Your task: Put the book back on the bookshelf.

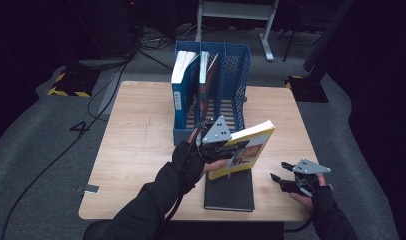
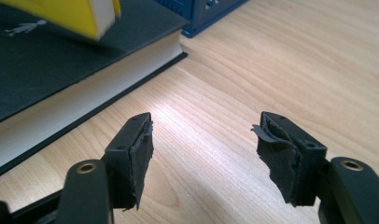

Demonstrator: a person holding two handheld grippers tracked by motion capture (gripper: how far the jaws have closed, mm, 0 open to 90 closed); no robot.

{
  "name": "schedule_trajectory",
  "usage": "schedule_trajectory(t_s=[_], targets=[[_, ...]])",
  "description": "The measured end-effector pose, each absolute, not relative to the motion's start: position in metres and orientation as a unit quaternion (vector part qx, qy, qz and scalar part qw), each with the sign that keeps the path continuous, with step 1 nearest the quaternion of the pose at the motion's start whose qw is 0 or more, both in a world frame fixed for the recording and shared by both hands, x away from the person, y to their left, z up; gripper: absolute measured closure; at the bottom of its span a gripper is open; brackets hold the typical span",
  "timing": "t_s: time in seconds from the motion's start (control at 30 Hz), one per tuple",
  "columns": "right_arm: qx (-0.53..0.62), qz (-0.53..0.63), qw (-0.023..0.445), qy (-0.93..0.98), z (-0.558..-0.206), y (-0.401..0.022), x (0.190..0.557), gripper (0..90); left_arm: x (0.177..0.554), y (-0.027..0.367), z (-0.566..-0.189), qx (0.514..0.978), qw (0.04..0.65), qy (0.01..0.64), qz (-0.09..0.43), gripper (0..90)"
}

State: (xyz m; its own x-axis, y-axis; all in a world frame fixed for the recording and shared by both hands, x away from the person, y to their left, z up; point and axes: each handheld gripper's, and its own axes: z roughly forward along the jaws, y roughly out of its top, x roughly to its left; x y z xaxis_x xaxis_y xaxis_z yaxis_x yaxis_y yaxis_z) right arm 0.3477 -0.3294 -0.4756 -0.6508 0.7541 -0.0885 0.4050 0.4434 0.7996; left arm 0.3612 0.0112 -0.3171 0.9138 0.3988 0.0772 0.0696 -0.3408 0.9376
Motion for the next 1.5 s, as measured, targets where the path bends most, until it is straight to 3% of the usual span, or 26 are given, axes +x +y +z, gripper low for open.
schedule_trajectory(t_s=[0.4,0.77,1.5], targets=[[0.363,0.378,0.222,0.822,-0.480,-0.329,0.350,35.1,0.377,0.047,-0.281,0.771,0.563,0.212,0.211,74.9],[0.386,0.366,0.234,0.814,-0.479,-0.331,0.353,34.8,0.395,0.078,-0.270,0.745,0.539,0.295,0.259,75.0],[0.404,0.349,0.250,0.808,-0.479,-0.335,0.355,34.9,0.469,0.043,-0.271,0.726,0.494,0.374,0.297,75.0]])
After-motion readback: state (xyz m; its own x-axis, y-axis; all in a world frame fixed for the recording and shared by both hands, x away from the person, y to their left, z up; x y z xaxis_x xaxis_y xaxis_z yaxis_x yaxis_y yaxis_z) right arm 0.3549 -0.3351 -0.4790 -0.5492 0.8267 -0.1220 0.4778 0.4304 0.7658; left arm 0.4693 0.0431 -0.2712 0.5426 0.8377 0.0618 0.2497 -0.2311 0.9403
